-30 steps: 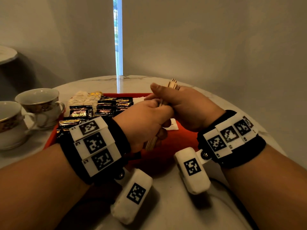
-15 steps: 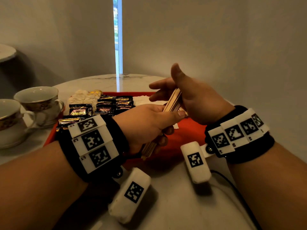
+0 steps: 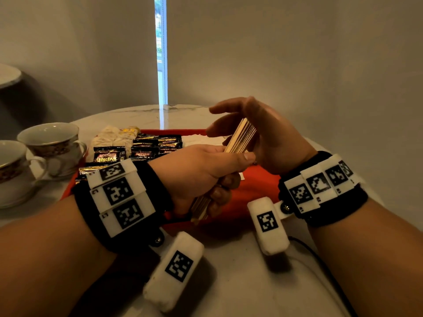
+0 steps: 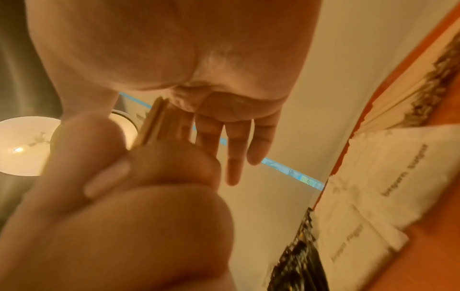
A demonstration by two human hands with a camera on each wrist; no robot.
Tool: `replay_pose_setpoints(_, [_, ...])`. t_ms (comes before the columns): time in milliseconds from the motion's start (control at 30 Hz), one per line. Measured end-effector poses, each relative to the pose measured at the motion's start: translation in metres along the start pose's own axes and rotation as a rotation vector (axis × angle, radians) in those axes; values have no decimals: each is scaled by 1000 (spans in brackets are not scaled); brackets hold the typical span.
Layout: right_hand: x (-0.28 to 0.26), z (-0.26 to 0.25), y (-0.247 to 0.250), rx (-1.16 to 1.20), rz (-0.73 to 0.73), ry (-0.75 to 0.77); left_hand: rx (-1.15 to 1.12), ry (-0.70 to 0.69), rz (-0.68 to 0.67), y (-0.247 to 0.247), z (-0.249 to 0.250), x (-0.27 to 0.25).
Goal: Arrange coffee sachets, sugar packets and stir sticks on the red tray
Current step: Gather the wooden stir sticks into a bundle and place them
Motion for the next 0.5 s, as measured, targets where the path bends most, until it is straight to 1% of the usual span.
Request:
replay_pose_setpoints(100, [3,1,-15,148,-52,-15,-19,18,-33,-2,-2,-1])
replay_pose_setpoints(167, [5,0,-18,219,-28,-64,-11,31,-26,-3,-2,-2])
replay_pose_setpoints(233, [4,0,-14,236,39,-84,13,15,6,-1,0,-2])
replay_pose_setpoints(367, [6,4,-7,153,179,-106,-11,-47,56,2,4,-1])
replay_pose_setpoints(433, [5,2,-2,216,246,-96,-78,-68,82,5,8,-2])
replay_pose_setpoints(500, [1,-2,6,302,351,-85,-190,-100,109,10,14,-3])
Point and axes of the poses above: each hand's wrist, its own x-axis towards the middle knuckle, its own y-axis out of the back of the hand, z = x × y, the point moved 6 cm from there along x, towards the middle knuckle, and after that the axes turned 5 degrees about -x, right-handed, at the moved point
